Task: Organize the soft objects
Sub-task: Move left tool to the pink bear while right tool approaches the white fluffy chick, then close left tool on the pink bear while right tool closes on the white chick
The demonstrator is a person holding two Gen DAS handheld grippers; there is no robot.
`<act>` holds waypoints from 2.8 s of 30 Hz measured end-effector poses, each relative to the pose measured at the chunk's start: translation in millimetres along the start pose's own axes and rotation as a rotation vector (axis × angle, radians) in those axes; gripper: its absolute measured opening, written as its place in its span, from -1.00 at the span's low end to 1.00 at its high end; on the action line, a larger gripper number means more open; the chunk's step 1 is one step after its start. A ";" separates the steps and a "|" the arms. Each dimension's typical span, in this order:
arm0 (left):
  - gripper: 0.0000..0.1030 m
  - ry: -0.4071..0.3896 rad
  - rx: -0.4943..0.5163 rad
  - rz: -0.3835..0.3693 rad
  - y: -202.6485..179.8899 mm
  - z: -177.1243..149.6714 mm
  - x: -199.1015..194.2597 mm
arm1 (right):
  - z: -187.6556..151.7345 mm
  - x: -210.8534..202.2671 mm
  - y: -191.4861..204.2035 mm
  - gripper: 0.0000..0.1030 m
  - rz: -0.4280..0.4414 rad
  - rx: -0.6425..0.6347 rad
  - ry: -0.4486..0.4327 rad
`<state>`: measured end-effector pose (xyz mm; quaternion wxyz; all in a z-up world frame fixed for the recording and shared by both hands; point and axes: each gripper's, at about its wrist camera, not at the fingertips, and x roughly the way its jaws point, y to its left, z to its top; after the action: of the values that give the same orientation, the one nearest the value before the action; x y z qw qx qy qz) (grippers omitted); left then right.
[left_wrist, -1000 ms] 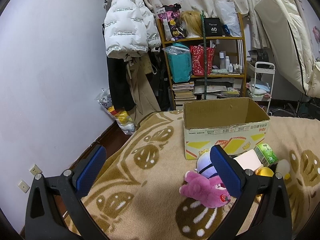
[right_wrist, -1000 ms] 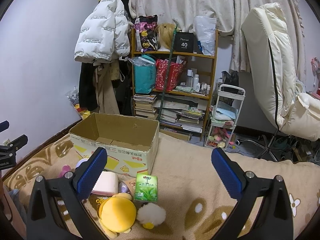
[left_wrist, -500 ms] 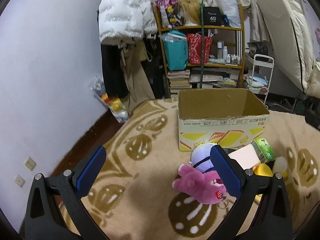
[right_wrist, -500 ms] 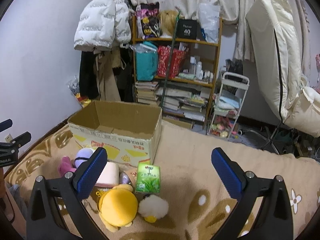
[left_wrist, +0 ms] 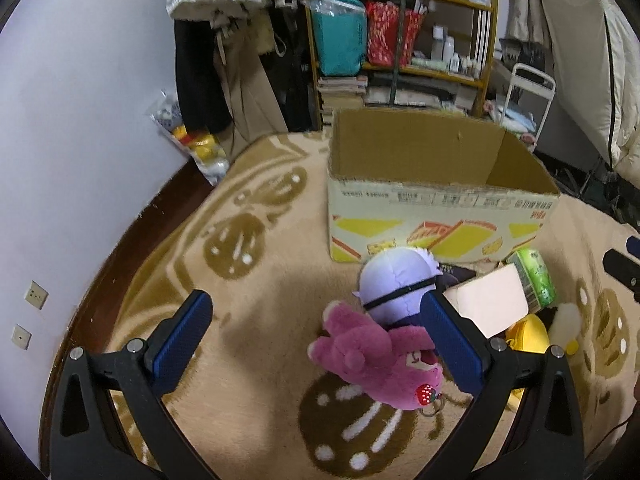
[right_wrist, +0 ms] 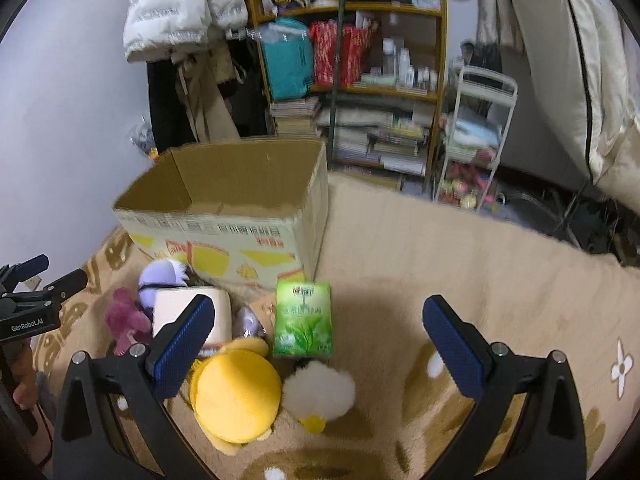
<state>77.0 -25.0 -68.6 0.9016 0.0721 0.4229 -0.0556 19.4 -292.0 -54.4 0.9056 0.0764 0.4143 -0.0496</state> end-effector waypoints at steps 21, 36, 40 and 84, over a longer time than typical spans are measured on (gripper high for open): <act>0.98 0.234 0.078 -0.035 -47.9 -30.2 48.9 | -33.4 71.9 4.1 1.00 0.020 -0.015 0.349; 0.98 0.393 0.058 -0.106 -45.9 -41.2 78.7 | -41.7 96.1 -20.3 0.68 0.061 0.089 0.471; 0.98 0.414 0.077 -0.123 -52.6 -45.1 83.8 | -43.4 101.2 -26.5 0.60 0.055 0.107 0.489; 0.50 0.374 0.114 -0.106 -68.5 -43.7 91.3 | -51.7 120.8 -5.3 -0.31 0.062 0.046 0.509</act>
<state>91.1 -88.2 -172.3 0.7975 0.1098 0.5824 -0.1126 58.9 -291.2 -179.8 0.7713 0.1198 0.6250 -0.0104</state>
